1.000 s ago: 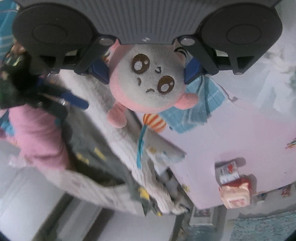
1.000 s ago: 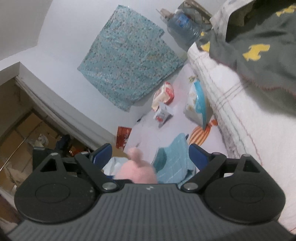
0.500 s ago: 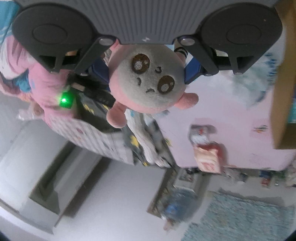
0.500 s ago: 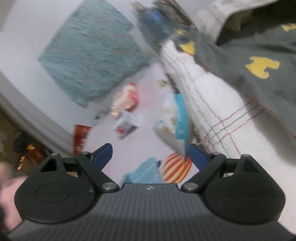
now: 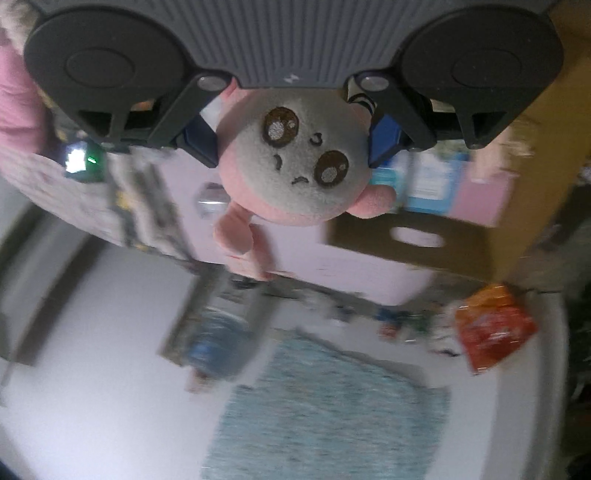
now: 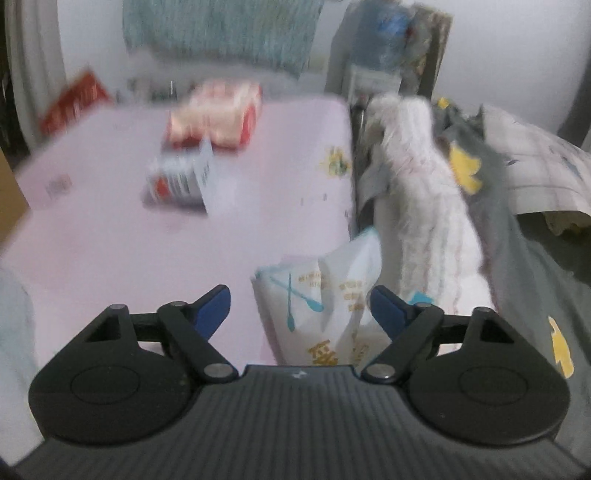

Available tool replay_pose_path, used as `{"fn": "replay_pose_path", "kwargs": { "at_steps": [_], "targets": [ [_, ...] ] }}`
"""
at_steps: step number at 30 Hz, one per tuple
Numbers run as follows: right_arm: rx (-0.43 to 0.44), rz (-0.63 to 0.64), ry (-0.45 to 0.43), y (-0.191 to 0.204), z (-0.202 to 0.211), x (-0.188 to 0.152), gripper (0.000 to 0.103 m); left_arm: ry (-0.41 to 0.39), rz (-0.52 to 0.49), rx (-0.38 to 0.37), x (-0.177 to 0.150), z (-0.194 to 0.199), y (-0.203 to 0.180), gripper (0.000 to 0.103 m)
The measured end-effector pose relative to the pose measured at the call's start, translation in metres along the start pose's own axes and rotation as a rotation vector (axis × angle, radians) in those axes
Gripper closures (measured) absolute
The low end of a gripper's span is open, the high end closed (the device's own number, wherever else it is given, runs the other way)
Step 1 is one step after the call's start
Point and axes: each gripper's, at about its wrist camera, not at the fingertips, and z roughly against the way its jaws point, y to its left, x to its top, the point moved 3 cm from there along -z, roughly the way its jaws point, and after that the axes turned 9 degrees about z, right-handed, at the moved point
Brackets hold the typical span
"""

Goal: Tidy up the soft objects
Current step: 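Carry the plush toward the box with the left tool while the right tool reaches the white snack bag, then lower the plush into the box and open the left tool while the right tool grasps the snack bag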

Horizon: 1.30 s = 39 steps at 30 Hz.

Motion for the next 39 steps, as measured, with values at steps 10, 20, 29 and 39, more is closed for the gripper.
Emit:
{"fn": "replay_pose_path", "kwargs": {
  "at_steps": [10,20,29,39],
  "targets": [
    [-0.06,0.016,0.061,-0.008,-0.007,0.003,0.068,0.181,-0.008,0.165,0.01,-0.068,0.069,0.017],
    [0.026,-0.218,-0.092,-0.04,0.058,0.002,0.071,0.323,0.045,0.135,0.002,-0.123,0.087,0.016],
    [0.251,-0.411,-0.293,-0.036,0.147,-0.01,0.071,0.44,0.176,0.179,-0.009,-0.152,0.107,0.012],
    [0.492,-0.408,-0.388,0.007,0.203,0.008,0.071,0.404,0.208,0.198,-0.004,-0.12,0.1,0.007]
  ]
}}
